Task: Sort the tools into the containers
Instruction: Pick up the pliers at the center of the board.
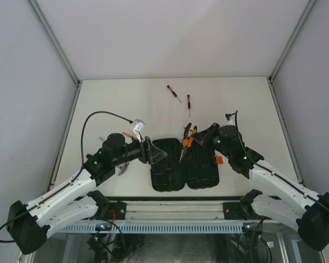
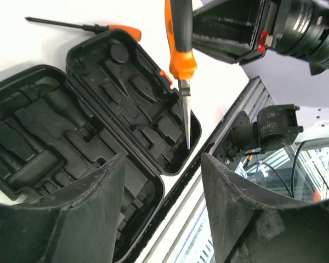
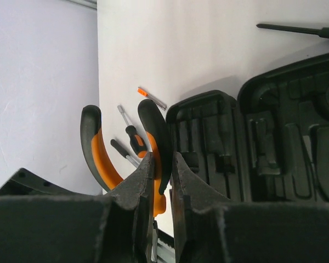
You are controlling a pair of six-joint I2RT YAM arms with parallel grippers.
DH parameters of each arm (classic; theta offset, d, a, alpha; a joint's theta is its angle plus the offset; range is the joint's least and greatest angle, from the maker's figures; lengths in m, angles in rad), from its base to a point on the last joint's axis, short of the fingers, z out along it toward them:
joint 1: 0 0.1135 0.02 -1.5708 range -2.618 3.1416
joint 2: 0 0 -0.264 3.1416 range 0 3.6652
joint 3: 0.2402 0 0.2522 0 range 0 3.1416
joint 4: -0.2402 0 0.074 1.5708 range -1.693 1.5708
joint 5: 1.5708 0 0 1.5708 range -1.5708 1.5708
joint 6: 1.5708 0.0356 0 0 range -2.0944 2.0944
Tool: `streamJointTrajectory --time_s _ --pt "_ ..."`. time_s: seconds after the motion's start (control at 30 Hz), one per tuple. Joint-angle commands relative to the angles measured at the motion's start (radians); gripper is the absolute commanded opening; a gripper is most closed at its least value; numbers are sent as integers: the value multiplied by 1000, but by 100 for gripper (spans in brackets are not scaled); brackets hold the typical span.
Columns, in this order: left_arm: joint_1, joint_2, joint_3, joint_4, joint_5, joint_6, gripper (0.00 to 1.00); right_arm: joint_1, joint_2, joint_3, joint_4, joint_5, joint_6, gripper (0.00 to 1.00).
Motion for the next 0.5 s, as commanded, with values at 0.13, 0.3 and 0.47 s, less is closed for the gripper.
streamJointTrajectory --time_s 0.13,0.3,0.47 --pt "-87 56 79 42 -30 44 62 107 72 142 26 124 43 0" --pt "-130 86 94 41 -56 51 61 147 116 190 17 131 35 0" --pt "-154 109 103 41 -75 53 58 173 140 211 33 117 38 0"
